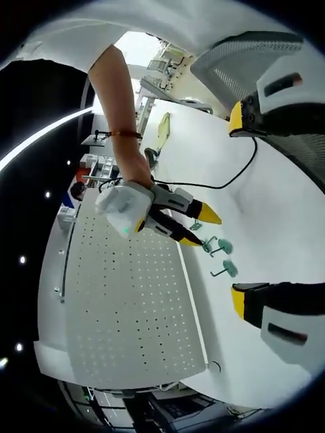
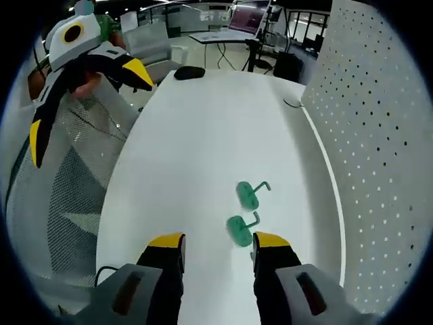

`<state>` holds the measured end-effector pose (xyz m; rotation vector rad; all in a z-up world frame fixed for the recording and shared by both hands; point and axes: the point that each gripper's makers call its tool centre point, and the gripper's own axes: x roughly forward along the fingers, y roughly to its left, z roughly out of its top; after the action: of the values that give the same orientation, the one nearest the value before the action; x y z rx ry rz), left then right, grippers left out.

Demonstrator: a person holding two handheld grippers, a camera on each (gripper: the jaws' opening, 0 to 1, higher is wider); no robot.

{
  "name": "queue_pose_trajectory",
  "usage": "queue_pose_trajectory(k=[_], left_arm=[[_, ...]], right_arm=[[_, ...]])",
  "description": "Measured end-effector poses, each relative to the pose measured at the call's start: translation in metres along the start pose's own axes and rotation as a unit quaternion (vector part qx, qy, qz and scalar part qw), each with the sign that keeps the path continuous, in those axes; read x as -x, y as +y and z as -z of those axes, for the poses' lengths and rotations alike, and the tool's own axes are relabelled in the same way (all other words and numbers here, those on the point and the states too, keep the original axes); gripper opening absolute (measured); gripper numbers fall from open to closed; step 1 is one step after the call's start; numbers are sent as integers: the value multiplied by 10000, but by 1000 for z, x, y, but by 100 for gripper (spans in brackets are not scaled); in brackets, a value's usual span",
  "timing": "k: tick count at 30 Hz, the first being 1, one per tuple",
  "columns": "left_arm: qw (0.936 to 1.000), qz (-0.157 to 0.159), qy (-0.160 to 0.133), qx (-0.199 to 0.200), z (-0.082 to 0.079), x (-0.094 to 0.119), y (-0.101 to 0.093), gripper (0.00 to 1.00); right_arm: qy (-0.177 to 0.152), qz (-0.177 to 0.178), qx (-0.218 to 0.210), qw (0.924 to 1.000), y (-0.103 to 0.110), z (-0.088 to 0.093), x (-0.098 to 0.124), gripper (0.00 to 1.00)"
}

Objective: Insert the hook assembly into the mounting plate slot until the hook locks in place.

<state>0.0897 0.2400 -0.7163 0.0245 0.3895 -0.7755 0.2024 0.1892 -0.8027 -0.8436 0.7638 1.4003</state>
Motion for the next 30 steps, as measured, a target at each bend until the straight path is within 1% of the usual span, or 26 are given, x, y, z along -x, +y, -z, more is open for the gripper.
queue_pose_trajectory(k=[13,19,27,30], left_arm=[[10000,3,35,33,2,-1,4,90],[10000,7,54,69,4,-1,4,90],[9999,-31,74,87,5,0,5,89],[9999,-35,80,89,6,1,6,89]], right_arm=[[183,-119,115,9997,-12,1,-15,39],[389,-172,305,9986,-16,4,-20,38],[444,-274,371,9979,-21,4,-28,35],[550,-306,503,9967,-23,6,-32,34]])
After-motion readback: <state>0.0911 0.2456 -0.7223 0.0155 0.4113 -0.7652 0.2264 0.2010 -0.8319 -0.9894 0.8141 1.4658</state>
